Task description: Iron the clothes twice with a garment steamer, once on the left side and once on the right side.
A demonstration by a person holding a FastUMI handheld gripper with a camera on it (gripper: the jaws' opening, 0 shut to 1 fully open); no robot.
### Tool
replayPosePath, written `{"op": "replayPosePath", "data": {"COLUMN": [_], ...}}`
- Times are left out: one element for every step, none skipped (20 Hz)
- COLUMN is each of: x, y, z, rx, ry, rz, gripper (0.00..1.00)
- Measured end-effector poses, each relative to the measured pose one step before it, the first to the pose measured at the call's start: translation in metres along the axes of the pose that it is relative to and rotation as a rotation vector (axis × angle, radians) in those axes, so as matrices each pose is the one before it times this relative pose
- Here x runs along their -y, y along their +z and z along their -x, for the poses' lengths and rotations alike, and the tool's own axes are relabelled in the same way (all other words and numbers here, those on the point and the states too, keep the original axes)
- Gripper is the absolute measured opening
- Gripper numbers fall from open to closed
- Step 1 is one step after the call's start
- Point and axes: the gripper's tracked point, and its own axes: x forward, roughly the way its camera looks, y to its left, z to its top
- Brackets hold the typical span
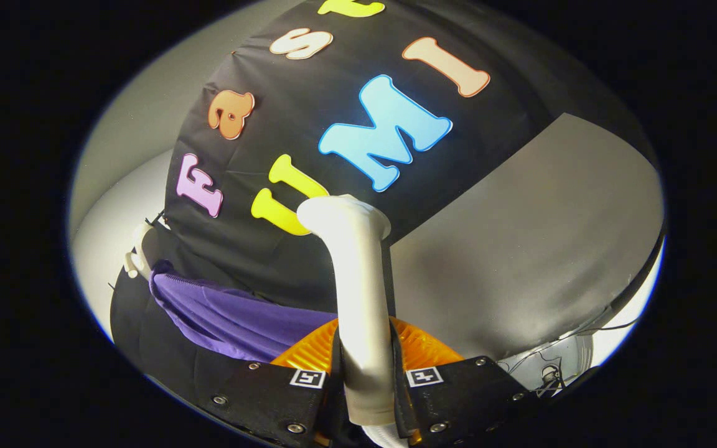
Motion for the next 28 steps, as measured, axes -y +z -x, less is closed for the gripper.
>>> {"op": "replayPosePath", "data": {"x": [-0.00629,-0.00942,-0.00807,-0.00955,-0.00779,-0.00888,-0.00972,-0.00815,-0.00597,-0.00566,-0.00574,-0.00531,-0.00627,-0.00622,-0.00380,-0.00446,-0.00579,-0.00458,-0.00575,-0.00623,-0.00672,-0.00466,-0.00763,-0.00611,-0.00577,-0.00633,-0.00580,-0.00410], "y": [-0.00432,-0.00395,-0.00316,-0.00414,-0.00338,-0.00617,-0.00639,-0.00657,-0.00494,-0.00568,-0.00522,-0.00508,-0.00539,-0.00421,-0.00320,-0.00027,-0.00012,0.00022,-0.00003,0.00049,-0.00117,-0.00197,-0.00113,-0.00235,-0.00190,0.00062,0.00068,0.00341], "z": [0.00526,0.00596,0.00496,0.00552,0.00428,0.00502,0.00506,0.00453,0.00474,0.00520,0.00413,0.00473,0.00396,0.00308,0.00408,0.00388,0.00358,0.00261,0.00273,0.00241,0.00111,0.00059,-0.00035,-0.00138,-0.00020,-0.00143,-0.00164,-0.00248], "rx": [0.01356,0.01566,0.01301,0.01306,0.00641,-0.00112,-0.00507,-0.00027,0.00605,0.01026,0.01097,0.00813,0.00231,0.00422,0.00752,0.01293,0.01468,0.01464,0.01537,0.01508,0.01016,0.00269,0.00588,0.00232,0.00657,0.01214,0.01717,0.02531], "ry": [-0.00301,-0.00396,-0.00565,-0.00598,-0.00145,0.00563,0.01020,0.00696,0.00023,-0.00245,-0.00112,0.00095,0.00227,-0.00047,-0.00322,-0.00337,-0.00341,-0.00374,-0.00423,-0.00406,-0.00522,-0.00193,0.00155,0.00016,-0.00367,-0.00565,-0.00978,-0.02039], "rz": [0.01066,0.01211,0.01647,0.02150,0.01878,0.01540,0.01100,0.01090,0.01575,0.01999,0.01400,0.01415,0.01691,0.02318,0.01776,0.01929,0.01671,0.01450,0.01730,0.02115,0.03386,0.03496,0.03622,0.03842,0.02897,0.03165,0.03361,0.04068], "gripper": [0.33,0.33,0.33,0.32,0.33,0.33,0.33,0.33,0.33,0.33,0.33,0.33,0.33,0.32,0.32,0.33,0.33,0.33,0.33,0.33,0.33,0.33,0.33,0.33,0.33,0.33,0.33,0.33]}}
